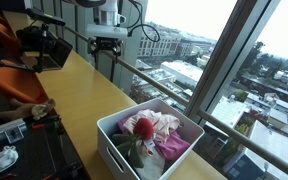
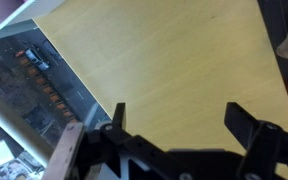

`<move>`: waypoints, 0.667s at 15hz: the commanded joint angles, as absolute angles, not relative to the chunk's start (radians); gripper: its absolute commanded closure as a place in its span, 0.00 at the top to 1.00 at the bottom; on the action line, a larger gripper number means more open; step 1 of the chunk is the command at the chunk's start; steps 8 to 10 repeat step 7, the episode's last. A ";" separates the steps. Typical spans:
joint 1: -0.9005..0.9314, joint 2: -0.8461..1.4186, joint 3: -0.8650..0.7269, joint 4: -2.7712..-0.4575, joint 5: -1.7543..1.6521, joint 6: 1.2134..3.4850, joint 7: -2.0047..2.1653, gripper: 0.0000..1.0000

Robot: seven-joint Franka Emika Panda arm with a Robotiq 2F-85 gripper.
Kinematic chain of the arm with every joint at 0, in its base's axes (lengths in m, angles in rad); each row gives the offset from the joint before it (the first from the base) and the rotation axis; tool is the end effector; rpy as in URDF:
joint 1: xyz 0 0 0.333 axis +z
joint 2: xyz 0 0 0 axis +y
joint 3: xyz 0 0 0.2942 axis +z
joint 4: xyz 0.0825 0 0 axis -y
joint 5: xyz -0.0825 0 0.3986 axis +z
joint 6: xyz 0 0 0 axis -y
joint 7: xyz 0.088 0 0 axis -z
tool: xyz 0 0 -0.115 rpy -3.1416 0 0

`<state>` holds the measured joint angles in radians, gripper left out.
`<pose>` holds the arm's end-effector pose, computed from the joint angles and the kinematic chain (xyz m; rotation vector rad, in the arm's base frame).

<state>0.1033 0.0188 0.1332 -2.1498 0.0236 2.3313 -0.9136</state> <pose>0.5534 0.1338 0.3703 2.6117 1.6648 0.2492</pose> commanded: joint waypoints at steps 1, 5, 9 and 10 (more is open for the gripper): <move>0.116 0.014 0.134 -2.154 0.022 2.328 -0.893 1.00; 0.113 0.010 0.132 -2.158 0.022 2.328 -0.887 1.00; 0.113 0.010 0.132 -2.158 0.022 2.328 -0.887 1.00; 0.113 0.010 0.132 -2.158 0.022 2.328 -0.887 1.00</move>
